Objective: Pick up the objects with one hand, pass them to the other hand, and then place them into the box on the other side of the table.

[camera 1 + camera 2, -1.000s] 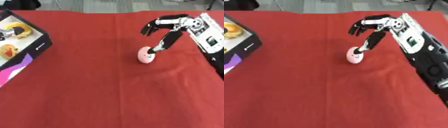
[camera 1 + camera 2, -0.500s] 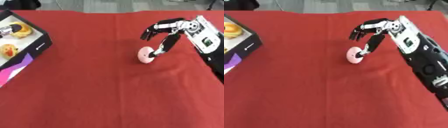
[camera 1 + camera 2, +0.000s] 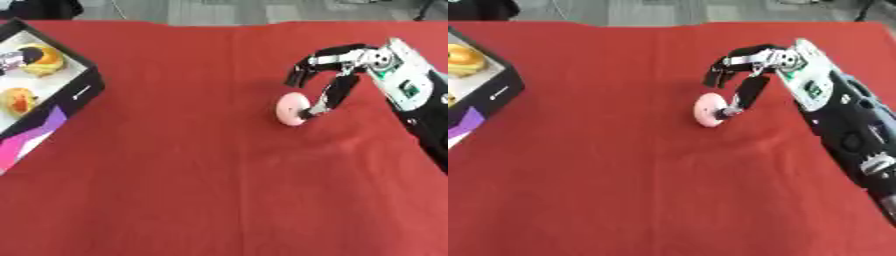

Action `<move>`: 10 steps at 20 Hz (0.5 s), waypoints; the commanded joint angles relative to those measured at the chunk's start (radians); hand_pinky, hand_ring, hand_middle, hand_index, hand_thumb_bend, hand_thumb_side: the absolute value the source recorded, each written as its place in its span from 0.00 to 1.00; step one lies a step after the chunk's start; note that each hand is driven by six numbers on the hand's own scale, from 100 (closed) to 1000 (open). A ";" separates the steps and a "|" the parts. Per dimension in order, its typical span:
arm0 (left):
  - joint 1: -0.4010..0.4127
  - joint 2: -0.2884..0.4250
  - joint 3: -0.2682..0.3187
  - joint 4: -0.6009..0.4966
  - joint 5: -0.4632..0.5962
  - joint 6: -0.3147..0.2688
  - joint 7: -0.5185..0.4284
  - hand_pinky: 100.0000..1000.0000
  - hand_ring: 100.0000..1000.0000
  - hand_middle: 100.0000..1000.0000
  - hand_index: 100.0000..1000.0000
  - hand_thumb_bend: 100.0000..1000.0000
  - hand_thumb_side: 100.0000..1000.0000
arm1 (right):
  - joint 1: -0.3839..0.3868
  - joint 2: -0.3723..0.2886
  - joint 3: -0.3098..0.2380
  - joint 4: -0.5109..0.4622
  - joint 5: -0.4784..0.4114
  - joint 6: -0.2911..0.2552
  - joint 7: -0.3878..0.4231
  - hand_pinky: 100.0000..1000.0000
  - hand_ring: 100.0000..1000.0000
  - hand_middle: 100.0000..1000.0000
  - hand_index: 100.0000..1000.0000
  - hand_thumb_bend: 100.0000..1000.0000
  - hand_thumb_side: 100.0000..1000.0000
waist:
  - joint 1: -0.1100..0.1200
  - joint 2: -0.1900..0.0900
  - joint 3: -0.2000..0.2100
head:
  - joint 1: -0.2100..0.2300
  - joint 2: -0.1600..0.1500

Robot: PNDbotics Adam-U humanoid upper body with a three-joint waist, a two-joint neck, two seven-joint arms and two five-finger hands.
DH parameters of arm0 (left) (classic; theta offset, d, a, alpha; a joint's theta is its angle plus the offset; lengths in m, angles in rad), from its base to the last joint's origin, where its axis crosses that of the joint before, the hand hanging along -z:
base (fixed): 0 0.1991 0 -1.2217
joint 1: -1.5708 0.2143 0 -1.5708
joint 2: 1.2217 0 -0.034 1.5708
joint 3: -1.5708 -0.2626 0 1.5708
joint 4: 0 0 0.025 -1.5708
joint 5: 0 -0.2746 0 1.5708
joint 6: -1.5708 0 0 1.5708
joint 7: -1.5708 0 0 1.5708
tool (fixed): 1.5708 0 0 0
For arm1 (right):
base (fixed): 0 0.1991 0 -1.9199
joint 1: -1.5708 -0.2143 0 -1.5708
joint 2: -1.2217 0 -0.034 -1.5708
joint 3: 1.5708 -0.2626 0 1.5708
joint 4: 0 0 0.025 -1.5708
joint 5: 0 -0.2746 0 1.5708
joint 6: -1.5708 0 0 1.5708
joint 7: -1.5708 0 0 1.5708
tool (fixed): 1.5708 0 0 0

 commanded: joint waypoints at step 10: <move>-0.016 0.020 0.021 -0.009 0.005 0.001 0.006 0.85 0.72 0.66 0.67 0.76 0.40 | -0.015 -0.010 -0.009 0.007 -0.004 -0.002 -0.008 0.88 0.72 0.63 0.69 0.24 0.06 | -0.004 -0.009 0.003 | -0.006 0.004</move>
